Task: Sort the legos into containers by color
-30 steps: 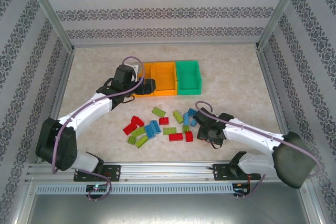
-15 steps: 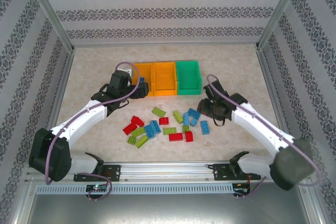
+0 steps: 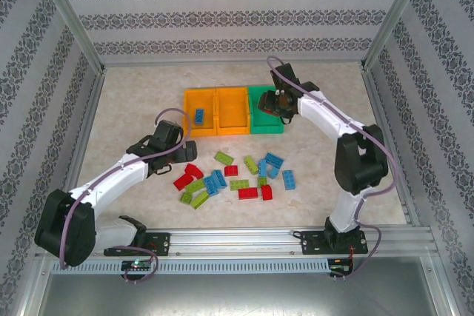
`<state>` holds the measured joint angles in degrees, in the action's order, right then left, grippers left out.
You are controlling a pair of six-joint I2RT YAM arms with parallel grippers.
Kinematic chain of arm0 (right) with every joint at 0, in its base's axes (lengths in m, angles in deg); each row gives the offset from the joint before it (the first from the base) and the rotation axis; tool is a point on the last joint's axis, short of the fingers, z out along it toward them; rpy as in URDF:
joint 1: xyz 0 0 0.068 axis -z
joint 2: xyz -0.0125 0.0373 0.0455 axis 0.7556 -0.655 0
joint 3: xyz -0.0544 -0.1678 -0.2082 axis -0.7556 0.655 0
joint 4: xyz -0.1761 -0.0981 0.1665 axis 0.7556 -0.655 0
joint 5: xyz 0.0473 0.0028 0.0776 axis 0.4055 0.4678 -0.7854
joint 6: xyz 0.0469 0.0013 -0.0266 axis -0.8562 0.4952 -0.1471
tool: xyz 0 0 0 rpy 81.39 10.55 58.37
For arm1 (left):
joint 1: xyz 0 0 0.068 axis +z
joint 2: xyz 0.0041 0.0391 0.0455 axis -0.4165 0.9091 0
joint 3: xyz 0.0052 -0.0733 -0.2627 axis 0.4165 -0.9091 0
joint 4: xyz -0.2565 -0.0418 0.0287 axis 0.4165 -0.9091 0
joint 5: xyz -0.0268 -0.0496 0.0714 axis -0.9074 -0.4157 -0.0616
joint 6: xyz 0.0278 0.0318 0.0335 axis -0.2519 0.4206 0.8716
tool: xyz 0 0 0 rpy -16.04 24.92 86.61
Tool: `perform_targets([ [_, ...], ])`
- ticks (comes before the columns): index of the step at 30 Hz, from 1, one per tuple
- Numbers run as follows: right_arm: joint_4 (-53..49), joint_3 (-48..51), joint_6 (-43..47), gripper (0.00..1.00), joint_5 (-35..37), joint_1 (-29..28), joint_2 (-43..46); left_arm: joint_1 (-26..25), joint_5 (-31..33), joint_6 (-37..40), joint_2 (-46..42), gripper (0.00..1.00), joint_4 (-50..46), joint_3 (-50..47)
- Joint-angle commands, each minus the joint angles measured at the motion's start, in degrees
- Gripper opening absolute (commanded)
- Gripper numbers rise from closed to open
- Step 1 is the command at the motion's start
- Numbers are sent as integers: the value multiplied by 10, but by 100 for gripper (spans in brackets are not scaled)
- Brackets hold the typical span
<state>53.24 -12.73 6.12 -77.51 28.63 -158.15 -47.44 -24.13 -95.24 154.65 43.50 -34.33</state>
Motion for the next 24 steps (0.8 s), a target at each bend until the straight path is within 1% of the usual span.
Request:
perform_targets([
  [1,-18,-43,13,58,-3,9,-39,-6,-1,4,-27,99,-18,-12],
  [4,-23,-66,10,63,-3,12,-67,-7,-16,12,-47,100,-14,-36],
  [7,-25,-74,8,67,3,13,-84,-8,-41,1,-57,100,-4,-55],
  [12,-19,-75,8,73,-1,14,-95,-11,-77,-7,-52,100,6,-63],
  [15,-16,-75,10,76,-7,14,-95,-16,-92,6,-54,100,20,-64],
  [19,-14,-72,12,78,-12,14,-93,-28,-110,37,-47,100,30,-62],
  [24,-7,-64,10,79,-19,13,-89,-52,-115,64,-21,96,23,-48],
])
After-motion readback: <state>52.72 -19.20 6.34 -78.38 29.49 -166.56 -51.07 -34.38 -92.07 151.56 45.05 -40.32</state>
